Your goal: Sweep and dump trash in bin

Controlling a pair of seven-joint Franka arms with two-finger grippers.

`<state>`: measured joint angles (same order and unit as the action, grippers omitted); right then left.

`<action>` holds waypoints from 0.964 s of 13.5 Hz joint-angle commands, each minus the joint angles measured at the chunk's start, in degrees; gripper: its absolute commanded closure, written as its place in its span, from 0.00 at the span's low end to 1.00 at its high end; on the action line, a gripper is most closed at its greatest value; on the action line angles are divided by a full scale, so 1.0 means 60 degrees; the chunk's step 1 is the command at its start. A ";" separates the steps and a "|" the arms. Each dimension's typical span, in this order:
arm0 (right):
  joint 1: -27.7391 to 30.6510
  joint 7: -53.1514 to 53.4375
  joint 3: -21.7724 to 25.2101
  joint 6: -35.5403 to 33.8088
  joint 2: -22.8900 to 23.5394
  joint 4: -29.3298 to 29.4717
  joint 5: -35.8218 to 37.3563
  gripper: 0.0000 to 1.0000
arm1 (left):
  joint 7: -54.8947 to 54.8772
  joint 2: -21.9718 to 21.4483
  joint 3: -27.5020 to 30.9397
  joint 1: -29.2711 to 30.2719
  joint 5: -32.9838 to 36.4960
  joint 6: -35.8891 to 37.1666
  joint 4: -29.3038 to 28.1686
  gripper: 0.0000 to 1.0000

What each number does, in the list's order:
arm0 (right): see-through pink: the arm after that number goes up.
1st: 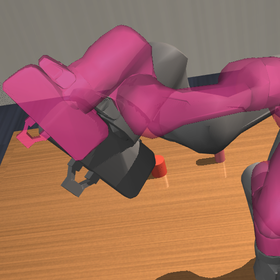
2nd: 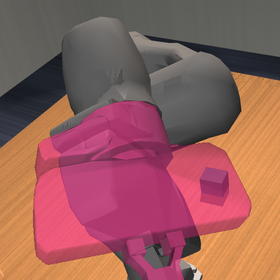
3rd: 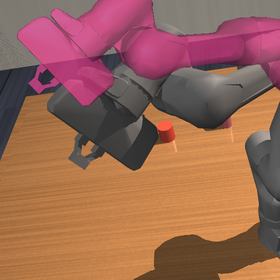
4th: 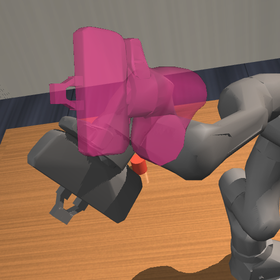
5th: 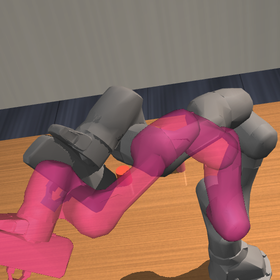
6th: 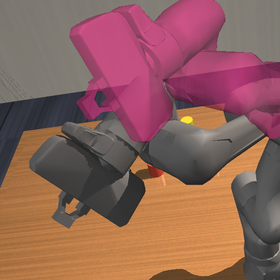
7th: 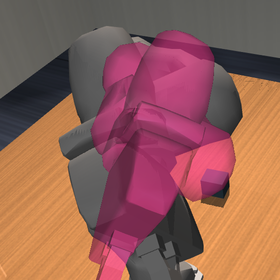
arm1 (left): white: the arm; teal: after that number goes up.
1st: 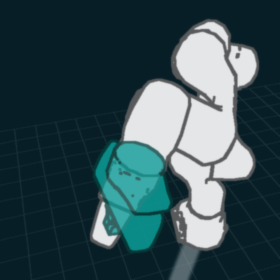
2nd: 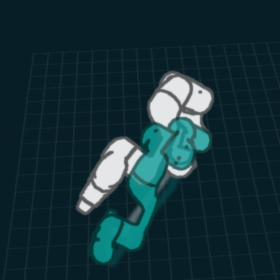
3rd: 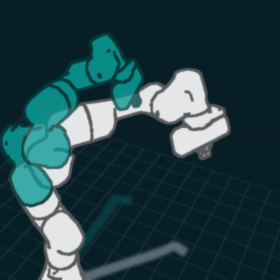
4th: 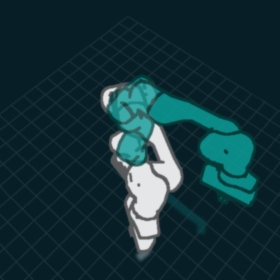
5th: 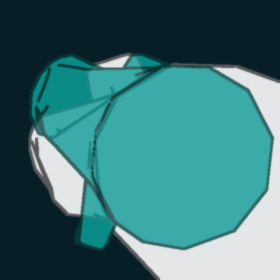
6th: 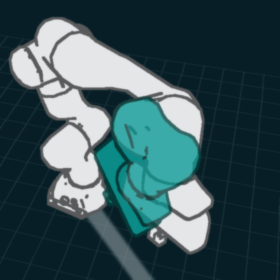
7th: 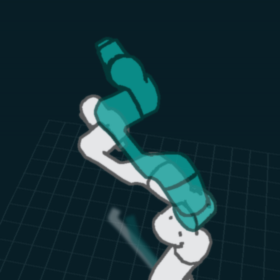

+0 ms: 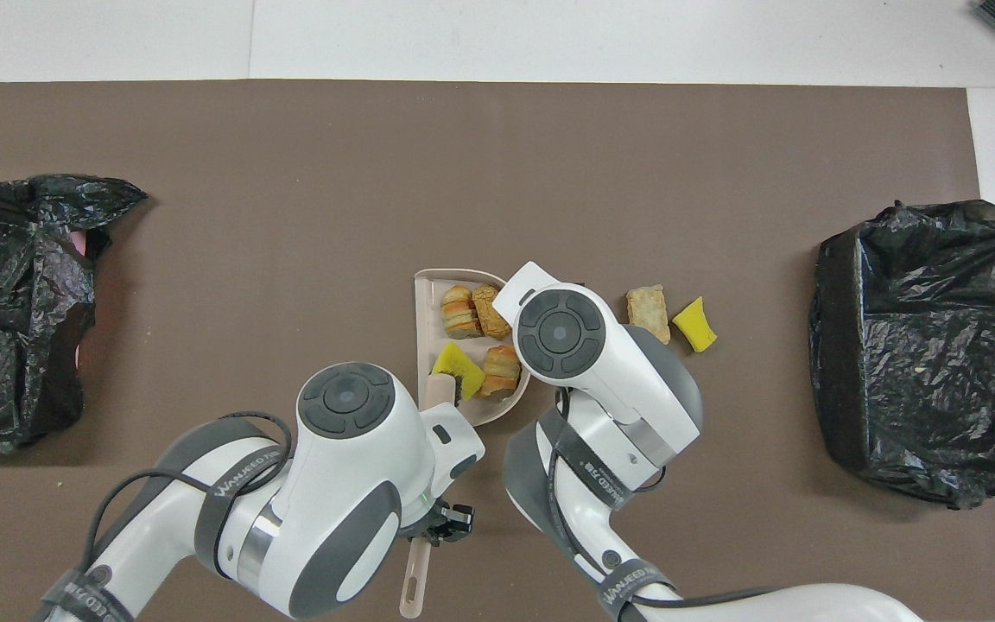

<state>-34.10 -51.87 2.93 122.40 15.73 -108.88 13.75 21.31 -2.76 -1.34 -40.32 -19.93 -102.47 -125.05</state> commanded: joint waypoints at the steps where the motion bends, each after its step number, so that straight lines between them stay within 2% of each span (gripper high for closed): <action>1: 0.0161 0.0237 -0.0078 -0.0009 -0.0161 -0.0047 -0.0080 1.00 | 0.0827 -0.0623 0.0033 -0.0777 0.0188 -0.0205 -0.0660 1.00; 2: 0.0161 0.0222 -0.0078 0.0005 -0.0161 -0.0047 -0.0095 1.00 | 0.1205 -0.0827 0.0019 -0.1084 0.0188 -0.0512 -0.0938 1.00; 5: 0.0161 0.0237 -0.0078 0.0020 -0.0161 -0.0062 -0.0095 1.00 | 0.1648 -0.0669 0.0019 -0.1629 0.0188 -0.1391 -0.1189 1.00; 8: 0.0161 0.0237 -0.0078 0.0049 -0.0161 -0.0062 -0.0095 1.00 | 0.1663 -0.1003 0.0004 -0.2022 0.0188 -0.1350 -0.1671 1.00; 12: 0.0161 0.0237 -0.0092 0.0078 -0.0161 -0.0077 -0.0095 1.00 | 0.1561 -0.1136 0.0004 -0.2083 0.0202 -0.1059 -0.1761 1.00; 13: 0.0161 0.0237 -0.0078 0.0093 -0.0161 -0.0077 -0.0095 1.00 | 0.1561 -0.1239 -0.0011 -0.2359 0.0202 -0.0912 -0.1761 1.00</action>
<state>-33.80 -51.26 2.94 122.40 15.62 -108.88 13.74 30.13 -7.06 -2.17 -51.68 -19.66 -108.87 -133.81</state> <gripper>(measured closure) 0.683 0.740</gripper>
